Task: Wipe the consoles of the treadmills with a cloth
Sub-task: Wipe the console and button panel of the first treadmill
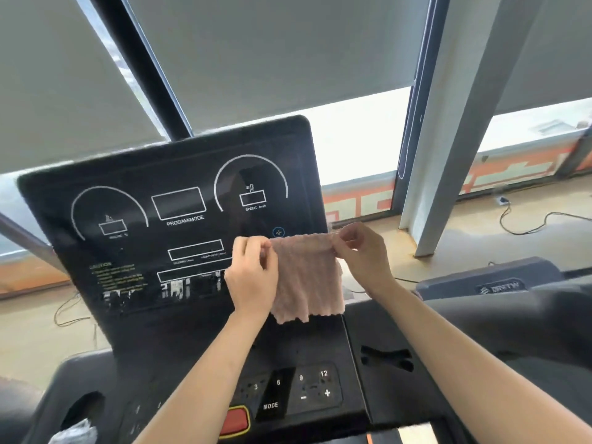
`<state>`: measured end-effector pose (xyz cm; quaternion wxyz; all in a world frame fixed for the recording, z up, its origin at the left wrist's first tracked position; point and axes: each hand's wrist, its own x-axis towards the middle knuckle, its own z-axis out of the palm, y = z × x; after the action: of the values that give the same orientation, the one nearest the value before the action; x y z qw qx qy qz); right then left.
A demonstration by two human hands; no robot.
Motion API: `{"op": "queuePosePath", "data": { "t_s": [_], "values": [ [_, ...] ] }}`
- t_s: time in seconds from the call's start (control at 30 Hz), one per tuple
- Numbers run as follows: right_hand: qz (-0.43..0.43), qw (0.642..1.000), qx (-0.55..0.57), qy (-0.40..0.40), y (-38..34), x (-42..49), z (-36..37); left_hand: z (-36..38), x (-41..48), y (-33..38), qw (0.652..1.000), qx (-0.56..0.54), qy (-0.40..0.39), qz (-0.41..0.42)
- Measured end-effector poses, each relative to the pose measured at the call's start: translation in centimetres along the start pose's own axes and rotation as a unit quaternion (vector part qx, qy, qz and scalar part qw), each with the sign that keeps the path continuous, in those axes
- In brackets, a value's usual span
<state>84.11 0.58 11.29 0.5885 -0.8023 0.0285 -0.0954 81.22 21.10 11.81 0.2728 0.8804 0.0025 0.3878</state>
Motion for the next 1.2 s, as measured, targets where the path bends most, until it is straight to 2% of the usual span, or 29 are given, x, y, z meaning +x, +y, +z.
{"op": "queuePosePath", "data": {
  "t_s": [0.07,0.13,0.23,0.3,0.4,0.57,0.77,1.0,1.2],
  "values": [
    [0.004,1.000,0.016,0.007,0.2,0.2,0.2,0.8,-0.8,0.3,0.999,-0.010,0.029,0.019],
    [0.002,0.999,0.030,0.013,0.3,0.2,0.2,1.4,-2.1,0.2,0.995,-0.013,0.018,0.092],
    [-0.004,0.998,0.061,0.002,0.9,0.3,0.1,2.2,-3.2,0.0,0.971,0.022,-0.076,0.224],
    [-0.002,0.997,0.075,-0.013,1.1,0.6,0.2,2.6,-3.1,-0.1,0.940,0.095,-0.162,0.284],
    [-0.009,0.996,0.080,-0.034,0.9,1.9,0.3,3.5,-1.0,-0.9,0.893,0.212,-0.247,0.310],
    [0.002,0.995,0.086,-0.055,1.0,2.2,-0.6,4.3,-0.8,-1.7,0.860,0.281,-0.241,0.351],
    [-0.042,0.995,0.074,-0.058,-0.3,3.8,-1.0,4.0,1.5,-1.8,0.865,0.279,-0.192,0.371],
    [-0.121,0.984,0.072,-0.112,-3.8,4.4,0.3,1.3,11.4,0.2,0.906,0.283,-0.119,0.291],
    [-0.178,0.982,-0.005,-0.058,-4.1,4.0,2.2,-0.8,18.6,2.0,0.916,0.299,-0.097,0.249]
  ]
}}
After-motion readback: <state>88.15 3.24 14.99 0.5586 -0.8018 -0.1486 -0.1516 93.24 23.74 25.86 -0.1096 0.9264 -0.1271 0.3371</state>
